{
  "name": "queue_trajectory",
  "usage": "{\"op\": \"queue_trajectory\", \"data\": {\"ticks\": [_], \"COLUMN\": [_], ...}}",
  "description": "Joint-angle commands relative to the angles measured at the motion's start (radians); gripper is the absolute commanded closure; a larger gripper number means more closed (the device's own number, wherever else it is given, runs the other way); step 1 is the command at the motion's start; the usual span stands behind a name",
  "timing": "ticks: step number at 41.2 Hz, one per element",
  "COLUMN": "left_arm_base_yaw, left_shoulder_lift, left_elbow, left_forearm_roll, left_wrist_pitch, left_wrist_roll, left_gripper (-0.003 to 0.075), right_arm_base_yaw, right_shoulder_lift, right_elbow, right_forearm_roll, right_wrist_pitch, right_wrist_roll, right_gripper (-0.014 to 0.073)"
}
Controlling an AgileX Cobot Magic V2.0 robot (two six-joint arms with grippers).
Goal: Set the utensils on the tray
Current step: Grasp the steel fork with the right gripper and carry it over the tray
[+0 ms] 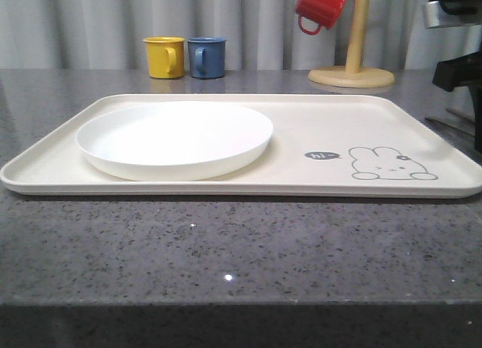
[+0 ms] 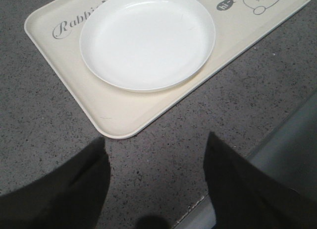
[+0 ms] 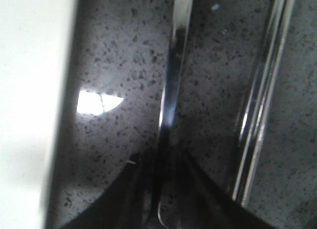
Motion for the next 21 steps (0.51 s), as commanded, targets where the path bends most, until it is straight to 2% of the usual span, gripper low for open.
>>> {"op": "queue_trajectory", "data": {"ticks": [1,7,10,21], "left_arm_base_yaw": [-0.010,-0.010,-0.010,-0.010], "left_shoulder_lift": [-0.001,-0.001,-0.001,-0.001], "left_elbow": [-0.027,-0.027,-0.027,-0.027], "left_forearm_roll": [0.001,0.001,0.001,0.001], "left_wrist_pitch": [-0.069,-0.069,-0.069,-0.069], "left_wrist_roll": [-0.010,-0.010,-0.010,-0.010], "left_gripper": [0.0310,0.0310,0.0310,0.0310], "right_arm_base_yaw": [0.001,0.001,0.001,0.005], "right_shoulder_lift": [-0.037,-0.037,-0.037,-0.070], "right_elbow": [-0.032,-0.032,-0.032,-0.111], "right_forearm_roll": [0.007,0.017,0.017,0.026], "right_wrist_pitch": [-0.019,-0.019,-0.019,0.058], "right_wrist_roll": [-0.010,-0.010,-0.010,-0.010], "right_gripper": [0.0494,0.0626,0.0664,0.0666]}}
